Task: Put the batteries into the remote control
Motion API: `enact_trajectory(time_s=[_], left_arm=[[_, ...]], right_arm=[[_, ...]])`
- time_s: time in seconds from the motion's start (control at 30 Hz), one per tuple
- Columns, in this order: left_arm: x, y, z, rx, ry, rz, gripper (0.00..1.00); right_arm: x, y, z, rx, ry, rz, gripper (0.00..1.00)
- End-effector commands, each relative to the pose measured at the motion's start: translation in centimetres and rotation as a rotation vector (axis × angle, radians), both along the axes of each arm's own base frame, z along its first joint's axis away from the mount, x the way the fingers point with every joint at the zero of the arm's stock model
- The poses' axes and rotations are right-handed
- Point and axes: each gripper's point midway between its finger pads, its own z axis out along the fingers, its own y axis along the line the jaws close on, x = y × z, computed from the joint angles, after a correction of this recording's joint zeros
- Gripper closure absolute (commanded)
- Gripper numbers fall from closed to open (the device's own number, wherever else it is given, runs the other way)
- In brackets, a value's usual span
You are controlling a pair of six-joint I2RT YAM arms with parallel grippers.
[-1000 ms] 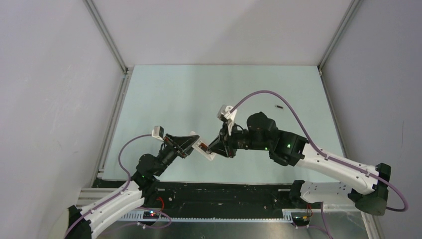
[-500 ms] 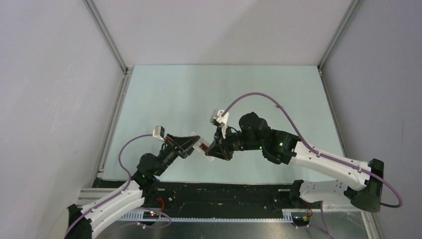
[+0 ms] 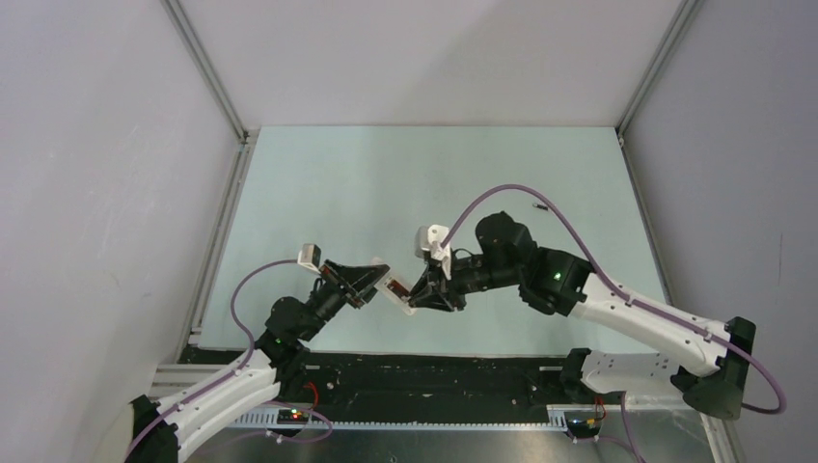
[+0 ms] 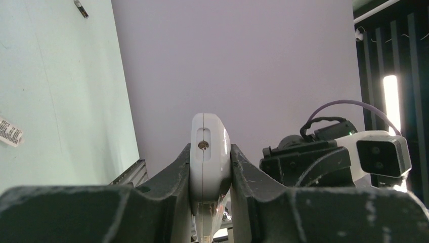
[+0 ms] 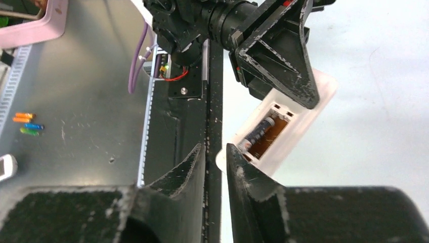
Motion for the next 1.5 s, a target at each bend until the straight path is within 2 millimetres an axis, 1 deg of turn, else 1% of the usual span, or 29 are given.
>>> enact_trajectory(time_s=[0.0,0.03,0.07,0.13,0.17,0.2,0.27,0.3,0.43,0.53,0.6,0.63,0.67,0.7,0.73,0.77,0.83,1.07,1.37,1.43,1.47], left_arm=[[-0.8,-0.1,-1.0,0.023,-0.021,-0.030,1.00],[-0.9,-0.1,-1.0,0.022,-0.020,-0.037,1.00],[-1.0,-0.2,-1.0,0.021,-0.022,-0.041,1.00],[-1.2,-0.3,-0.9,0.023,-0.024,-0.059,1.00],[-1.3,-0.4,-0.8,0.026,-0.025,-0.065,1.00],[-1.5,-0.6,-0.8,0.030,-0.025,-0.081,1.00],[-1.8,-0.9,-1.0,0.041,-0.023,-0.105,1.00],[-1.9,-0.9,-1.0,0.043,-0.021,-0.111,1.00],[-2.4,-1.1,-0.8,0.035,-0.022,-0.139,1.00],[-2.5,-1.0,-1.1,0.040,-0.016,-0.139,1.00],[-2.6,-1.0,-1.1,0.042,-0.015,-0.139,1.00],[-2.6,-0.9,-1.1,0.041,-0.016,-0.137,1.00],[-2.6,-0.9,-1.2,0.044,-0.014,-0.138,1.00],[-2.6,-0.9,-1.1,0.044,-0.016,-0.136,1.00],[-2.5,-0.9,-1.1,0.046,-0.015,-0.134,1.00],[-2.5,-0.9,-1.1,0.047,-0.017,-0.133,1.00],[-2.5,-0.9,-1.3,0.053,-0.015,-0.134,1.00],[-2.4,-0.9,-1.6,0.064,-0.009,-0.132,1.00],[-2.6,-1.0,-1.7,0.074,-0.012,-0.139,1.00],[-2.5,-1.1,-0.5,0.060,-0.034,-0.140,1.00],[-2.5,-1.1,-0.4,0.060,-0.035,-0.140,1.00]], right_arm=[[-1.2,-2.0,1.4,0.061,-0.176,0.214,0.74],[-1.3,-2.4,1.3,0.060,-0.182,0.237,0.74],[-1.2,-2.6,1.2,0.064,-0.228,0.263,0.75],[-2.1,-3.1,1.3,0.087,-0.241,0.341,0.75],[-1.9,-3.3,1.2,0.090,-0.239,0.351,0.73],[-2.4,-3.4,1.2,0.107,-0.242,0.394,0.72],[-2.3,-3.5,1.2,0.123,-0.256,0.428,0.68],[-2.1,-3.6,1.2,0.129,-0.271,0.434,0.64],[-1.5,-3.0,1.4,0.150,-0.291,0.437,0.57],[-0.9,-2.0,1.5,0.165,-0.290,0.429,0.52],[-0.6,-1.5,1.3,0.166,-0.275,0.425,0.48],[-0.5,-1.3,1.1,0.162,-0.264,0.422,0.43],[-0.4,-0.9,0.9,0.156,-0.263,0.419,0.40],[0.0,-0.6,0.3,0.138,-0.263,0.405,0.39],[-0.2,-0.3,0.0,0.129,-0.266,0.409,0.38],[0.1,0.0,-0.7,0.105,-0.280,0.398,0.38],[-0.4,0.3,-1.2,0.093,-0.284,0.418,0.38],[-0.5,0.7,-1.8,0.078,-0.235,0.409,0.39],[-0.1,0.9,-3.1,0.044,-0.180,0.400,0.42],[-0.1,0.9,-3.3,0.038,-0.167,0.403,0.43],[-0.1,1.0,-3.4,0.036,-0.163,0.404,0.43]])
